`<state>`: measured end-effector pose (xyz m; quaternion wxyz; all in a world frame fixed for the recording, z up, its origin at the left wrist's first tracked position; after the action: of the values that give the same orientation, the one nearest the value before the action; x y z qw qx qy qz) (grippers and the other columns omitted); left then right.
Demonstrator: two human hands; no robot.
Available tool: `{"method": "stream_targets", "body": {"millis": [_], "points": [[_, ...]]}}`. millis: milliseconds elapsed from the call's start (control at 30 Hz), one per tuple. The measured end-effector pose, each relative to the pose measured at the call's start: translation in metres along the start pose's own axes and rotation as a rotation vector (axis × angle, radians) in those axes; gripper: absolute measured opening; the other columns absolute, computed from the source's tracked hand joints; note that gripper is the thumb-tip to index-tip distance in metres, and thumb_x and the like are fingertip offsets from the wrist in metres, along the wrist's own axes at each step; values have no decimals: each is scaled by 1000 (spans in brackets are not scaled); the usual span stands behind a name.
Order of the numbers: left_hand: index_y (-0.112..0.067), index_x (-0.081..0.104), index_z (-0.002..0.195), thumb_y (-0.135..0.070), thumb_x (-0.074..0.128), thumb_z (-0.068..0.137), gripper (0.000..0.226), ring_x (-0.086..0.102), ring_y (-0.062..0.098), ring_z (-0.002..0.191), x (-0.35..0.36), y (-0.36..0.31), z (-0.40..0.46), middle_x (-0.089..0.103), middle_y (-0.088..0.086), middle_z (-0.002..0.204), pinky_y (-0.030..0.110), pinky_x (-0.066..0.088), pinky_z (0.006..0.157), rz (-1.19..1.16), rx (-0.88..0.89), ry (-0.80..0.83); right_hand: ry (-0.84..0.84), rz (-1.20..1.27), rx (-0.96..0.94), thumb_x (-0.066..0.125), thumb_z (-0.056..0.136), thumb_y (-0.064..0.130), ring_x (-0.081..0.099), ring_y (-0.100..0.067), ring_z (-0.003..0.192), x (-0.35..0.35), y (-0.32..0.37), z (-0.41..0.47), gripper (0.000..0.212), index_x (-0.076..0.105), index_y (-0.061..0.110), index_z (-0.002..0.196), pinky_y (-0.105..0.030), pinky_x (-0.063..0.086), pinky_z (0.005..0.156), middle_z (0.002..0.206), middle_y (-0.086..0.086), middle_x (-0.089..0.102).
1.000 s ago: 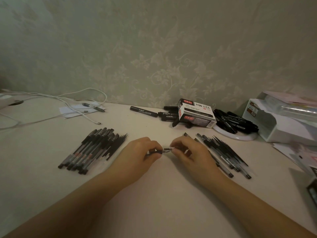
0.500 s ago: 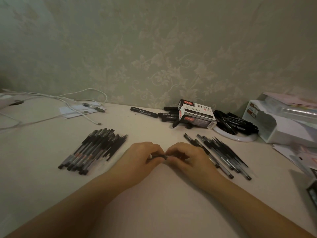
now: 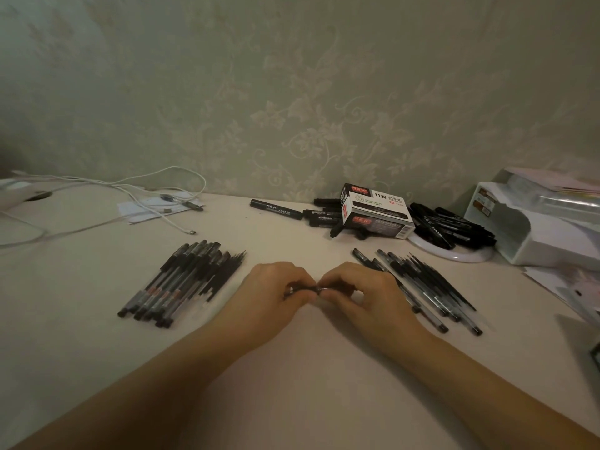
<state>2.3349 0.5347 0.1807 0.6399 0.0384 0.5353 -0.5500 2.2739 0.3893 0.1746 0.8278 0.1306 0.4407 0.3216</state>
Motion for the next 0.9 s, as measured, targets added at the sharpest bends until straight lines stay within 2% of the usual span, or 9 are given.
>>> {"method": "stream_targets", "body": {"millis": [133,333,400,500,567,633,700,767,900], "points": [[-24,75,94,-21,66,87,11,58,-2,79,0,-2,0,69,-11,84,1,37,67,-48,-18,4,-14,-36,-47,72,87,13,61,-6,77,-1,2,0,5,73,12,92,-28,51,71,83,7,68],[-26,74,93,-26,67,87,9,59,0,76,2,-2,-2,69,-12,81,8,40,65,-70,-71,-9,24,-40,-36,70,89,14,61,-6,81,1,-2,1,9,71,14,98,-30,51,73,88,7,67],[-28,71,93,-28,66,88,8,58,0,76,-4,-4,-1,66,-13,83,10,41,66,-39,-71,-70,-3,-38,10,67,91,22,59,-3,90,2,-4,1,19,65,22,110,-26,51,79,99,11,64],[-23,70,98,-23,64,89,11,52,3,74,-30,1,1,54,-8,89,9,38,67,63,-85,-258,-19,-113,93,62,92,39,51,2,102,3,-11,-1,41,49,34,131,-14,43,85,115,18,54],[-18,70,102,-20,60,92,15,49,7,72,-58,20,2,51,-3,90,11,37,66,167,-205,-382,-28,-164,101,57,94,42,49,3,103,2,-14,-3,38,51,32,130,-11,38,85,114,18,51],[-15,71,103,-19,55,92,20,55,19,78,-86,48,0,59,6,94,27,44,71,288,-375,-437,-26,-185,109,53,95,44,48,4,103,2,-15,-3,34,53,32,127,-8,36,85,112,19,51],[-12,73,102,-17,54,92,22,56,26,79,-105,74,-7,66,12,94,33,46,72,339,-515,-456,-12,-204,100,52,95,44,48,5,103,4,-15,-2,31,54,33,123,-6,35,84,111,20,52],[-10,72,102,-16,55,91,21,54,26,77,-109,92,-14,68,14,95,32,42,71,349,-630,-430,5,-219,91,51,95,45,48,5,104,5,-15,-2,29,55,34,122,-6,34,85,110,20,53],[-16,68,107,-15,54,92,21,57,32,96,-102,107,-19,67,15,107,36,45,81,346,-726,-323,-1,-202,100,52,96,42,50,3,104,4,-17,-3,28,56,33,121,-7,35,86,107,20,54]]}}
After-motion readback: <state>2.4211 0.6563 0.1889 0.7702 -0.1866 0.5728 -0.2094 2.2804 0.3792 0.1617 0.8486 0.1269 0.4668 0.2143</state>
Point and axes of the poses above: each hand's wrist, its own z-axis towards the middle knuckle, its own x-axis out of the palm, y = z × x, the point moved 5 cm from there along z, towards the middle knuckle
